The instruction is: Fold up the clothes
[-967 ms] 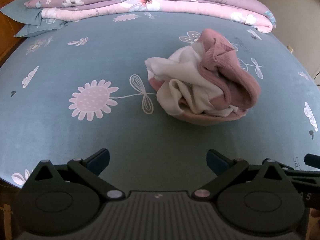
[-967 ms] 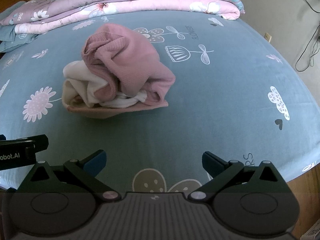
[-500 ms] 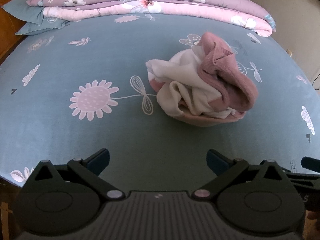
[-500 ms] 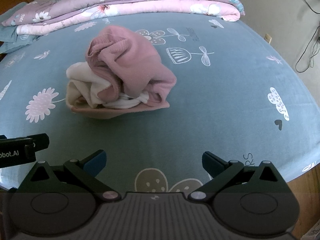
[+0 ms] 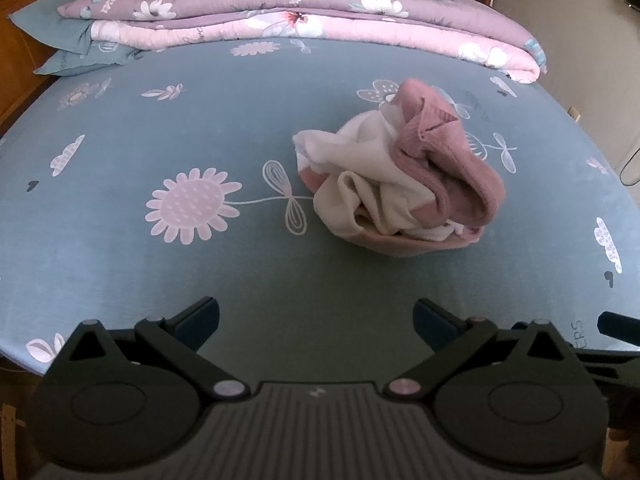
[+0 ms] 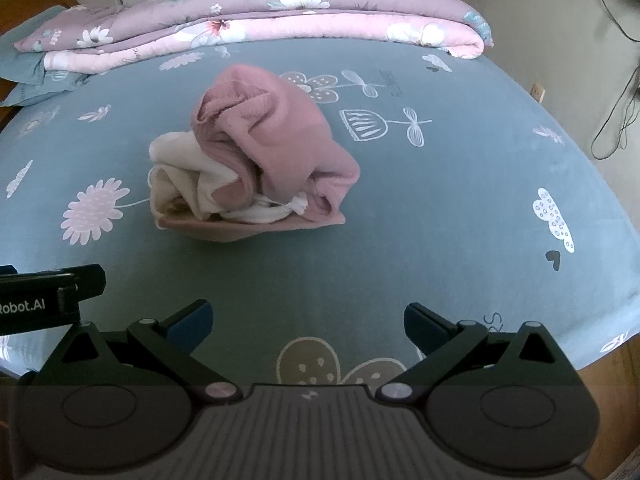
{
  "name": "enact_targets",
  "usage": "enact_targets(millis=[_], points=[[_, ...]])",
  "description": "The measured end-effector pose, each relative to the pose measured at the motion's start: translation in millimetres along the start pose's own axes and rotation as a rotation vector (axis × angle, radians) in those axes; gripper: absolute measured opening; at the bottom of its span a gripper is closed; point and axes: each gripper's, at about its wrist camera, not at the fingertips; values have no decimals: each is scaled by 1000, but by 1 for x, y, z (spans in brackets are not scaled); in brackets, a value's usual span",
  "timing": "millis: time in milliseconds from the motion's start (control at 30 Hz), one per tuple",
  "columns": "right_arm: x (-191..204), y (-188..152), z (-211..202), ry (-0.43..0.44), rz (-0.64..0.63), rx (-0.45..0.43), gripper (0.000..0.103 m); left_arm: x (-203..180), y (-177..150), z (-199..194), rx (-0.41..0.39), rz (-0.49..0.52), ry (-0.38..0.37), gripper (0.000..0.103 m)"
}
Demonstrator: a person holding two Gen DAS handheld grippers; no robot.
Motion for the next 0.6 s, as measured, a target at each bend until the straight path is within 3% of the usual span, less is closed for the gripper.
enact_targets(millis=[600], points=[[0, -5, -14, -1, -1, -31, 103, 10, -10, -10, -16, -39, 16, 102]])
Point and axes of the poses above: each gripper's, at about its wrist camera, not at the fingertips, and z roughly the way its jaws point, x to its left, y to its top, and after that the axes turned 13 degrees about z, right-handed
